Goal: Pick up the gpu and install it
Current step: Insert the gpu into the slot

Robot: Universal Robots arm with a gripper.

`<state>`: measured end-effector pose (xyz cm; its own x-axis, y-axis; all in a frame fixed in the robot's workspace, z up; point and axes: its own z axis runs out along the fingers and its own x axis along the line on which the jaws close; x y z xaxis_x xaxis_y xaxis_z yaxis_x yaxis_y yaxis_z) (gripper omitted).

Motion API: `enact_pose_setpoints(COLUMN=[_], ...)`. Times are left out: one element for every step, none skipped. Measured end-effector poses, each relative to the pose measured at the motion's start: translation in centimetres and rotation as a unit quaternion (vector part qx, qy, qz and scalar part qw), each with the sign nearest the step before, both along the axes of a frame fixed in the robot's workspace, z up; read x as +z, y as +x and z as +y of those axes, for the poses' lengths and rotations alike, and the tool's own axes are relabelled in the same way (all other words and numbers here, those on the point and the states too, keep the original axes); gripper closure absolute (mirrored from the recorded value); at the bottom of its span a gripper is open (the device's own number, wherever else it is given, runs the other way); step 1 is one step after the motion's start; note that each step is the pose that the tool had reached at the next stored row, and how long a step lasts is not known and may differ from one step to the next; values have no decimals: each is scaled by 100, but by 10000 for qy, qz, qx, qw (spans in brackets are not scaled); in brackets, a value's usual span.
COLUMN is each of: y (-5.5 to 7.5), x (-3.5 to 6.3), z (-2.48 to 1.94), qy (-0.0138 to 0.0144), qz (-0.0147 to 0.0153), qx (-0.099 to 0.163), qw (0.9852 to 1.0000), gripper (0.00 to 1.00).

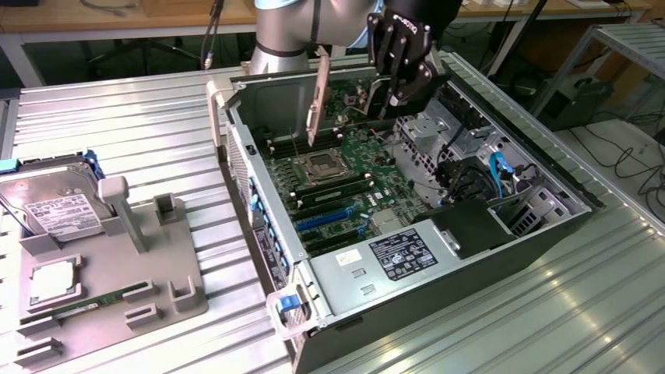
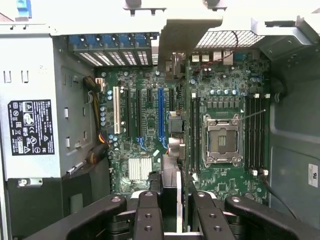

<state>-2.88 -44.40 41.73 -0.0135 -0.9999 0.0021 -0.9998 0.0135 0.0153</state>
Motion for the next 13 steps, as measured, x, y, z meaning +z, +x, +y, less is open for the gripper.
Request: enact_pose_setpoints(y=[0,0,0,0,0,0,0,0,0,0,-1,0,0], x=[-4,-8,-13,-20,-27,-35,-46,-56,-71,-91,-102,-117,-130], z=[1,1,0,0,0,0,0,0,0,0,0,0,0], qy=[1,0,-1,0,0,0,0,1,1,1,0,0,0], qz=[0,0,0,0,0,0,0,0,0,-1,-3,-6,-9], qx=[21,44,65,85,106,126,149,172,191,194,197,202,207], qw=[10000,10000,10000,10000,9999,9999,9999,9999,9998,9998,9998,9998,9998], gripper=[72,72,72,72,72,72,72,72,72,72,72,72,72])
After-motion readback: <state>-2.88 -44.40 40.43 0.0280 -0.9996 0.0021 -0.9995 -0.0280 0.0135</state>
